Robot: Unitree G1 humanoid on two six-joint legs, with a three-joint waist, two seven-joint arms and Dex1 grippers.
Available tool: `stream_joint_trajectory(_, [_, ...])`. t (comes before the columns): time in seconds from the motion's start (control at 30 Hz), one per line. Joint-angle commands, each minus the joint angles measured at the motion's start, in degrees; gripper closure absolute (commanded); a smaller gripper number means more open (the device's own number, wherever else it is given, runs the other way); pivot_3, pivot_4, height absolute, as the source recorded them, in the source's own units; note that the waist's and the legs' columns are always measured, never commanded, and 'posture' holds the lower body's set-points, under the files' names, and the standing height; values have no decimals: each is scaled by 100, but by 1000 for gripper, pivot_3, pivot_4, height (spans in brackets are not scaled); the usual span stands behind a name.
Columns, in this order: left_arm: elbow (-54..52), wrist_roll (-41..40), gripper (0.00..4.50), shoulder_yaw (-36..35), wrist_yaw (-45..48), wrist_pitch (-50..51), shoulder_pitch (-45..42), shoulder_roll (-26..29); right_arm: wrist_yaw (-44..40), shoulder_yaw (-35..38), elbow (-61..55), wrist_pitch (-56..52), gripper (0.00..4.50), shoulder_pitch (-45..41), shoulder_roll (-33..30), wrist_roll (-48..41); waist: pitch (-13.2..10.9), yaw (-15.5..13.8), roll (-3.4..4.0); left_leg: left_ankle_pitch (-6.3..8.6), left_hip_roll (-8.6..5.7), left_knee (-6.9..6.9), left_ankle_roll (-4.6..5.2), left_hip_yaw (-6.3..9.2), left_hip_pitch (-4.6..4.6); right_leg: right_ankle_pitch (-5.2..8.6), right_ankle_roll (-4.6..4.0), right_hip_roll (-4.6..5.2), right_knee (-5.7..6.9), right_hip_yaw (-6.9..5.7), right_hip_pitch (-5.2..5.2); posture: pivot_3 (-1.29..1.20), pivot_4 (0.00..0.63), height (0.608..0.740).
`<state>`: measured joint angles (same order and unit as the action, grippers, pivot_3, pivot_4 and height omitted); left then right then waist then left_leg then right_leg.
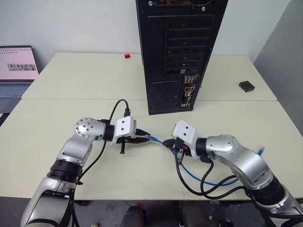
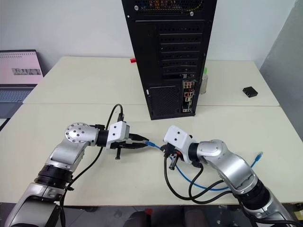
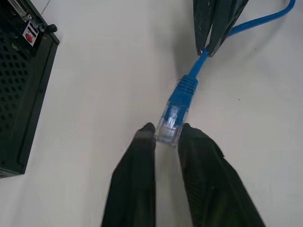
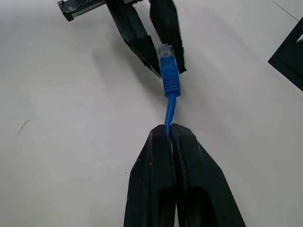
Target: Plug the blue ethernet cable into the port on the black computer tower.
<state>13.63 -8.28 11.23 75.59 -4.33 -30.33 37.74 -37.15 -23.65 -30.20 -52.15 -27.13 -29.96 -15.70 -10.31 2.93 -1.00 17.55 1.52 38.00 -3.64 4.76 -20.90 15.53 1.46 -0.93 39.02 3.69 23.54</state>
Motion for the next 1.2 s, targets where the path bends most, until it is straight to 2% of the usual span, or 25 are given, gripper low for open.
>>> stream_joint_trajectory(0.03, [45,24,4247,9,-3,-211,-141,-66,-98,56,-165,168,4500,-157,17,-16,0,0,0,0,0,0,0,0,0,0,0,0,0,0,0,0,150,740])
stream_joint_trajectory(0.3, [191,75,4254,10,0,-467,-92,-102,-255,7,-147,249,4500,-196,-150,32,0,-2,0,0,0,0,0,1,0,0,0,0,0,0,0,0,150,740])
stream_joint_trajectory(0.33, [209,82,4256,12,1,-506,-86,-109,-343,9,-158,300,4049,-192,-210,25,0,-3,0,0,-1,0,0,0,0,0,0,1,0,0,0,0,150,740])
stream_joint_trajectory(0.57, [152,44,4256,-37,-164,-907,41,-289,-802,552,-388,273,2430,-120,-627,-358,0,-13,0,0,-2,2,0,1,-1,0,0,2,-1,0,-1,0,150,740])
stream_joint_trajectory(0.63, [145,184,4256,-85,-456,-1404,157,-403,-716,932,-418,207,1940,-4,-562,-574,0,-19,-1,0,-1,2,0,1,-1,0,0,2,-1,0,-1,0,150,740])
stream_joint_trajectory(0.7, [246,442,4257,-155,-887,-2108,236,-513,-547,1328,-430,86,1677,153,-356,-822,0,-25,0,0,0,0,0,3,0,0,0,1,0,-2,-1,0,150,740])
stream_joint_trajectory(0.8, [620,1318,4257,-288,-1957,-3877,264,-623,-155,2014,-420,-366,1673,354,276,-1482,1,-40,-2,0,0,2,0,0,-1,-1,-1,4,0,3,-2,0,150,740])
stream_joint_trajectory(0.9, [880,1947,4261,-318,-2741,-4962,234,-642,184,2341,-378,-706,1673,393,756,-1866,3,-55,-4,0,4,1,0,1,3,-4,-5,5,3,3,-2,0,150,740])
stream_joint_trajectory(1.03, [907,2636,4263,-452,-3690,-5685,202,-729,463,2396,-206,-892,1673,372,1089,-2078,3,-105,-4,0,-1,2,0,1,2,-4,-4,7,2,2,-3,0,150,740])
stream_joint_trajectory(1.2, [860,3091,4264,-474,-4439,-5919,151,-710,541,2316,-20,-924,1673,363,1219,-2230,4,-110,-4,0,-3,2,0,0,1,-4,-3,10,2,0,-3,0,150,740])
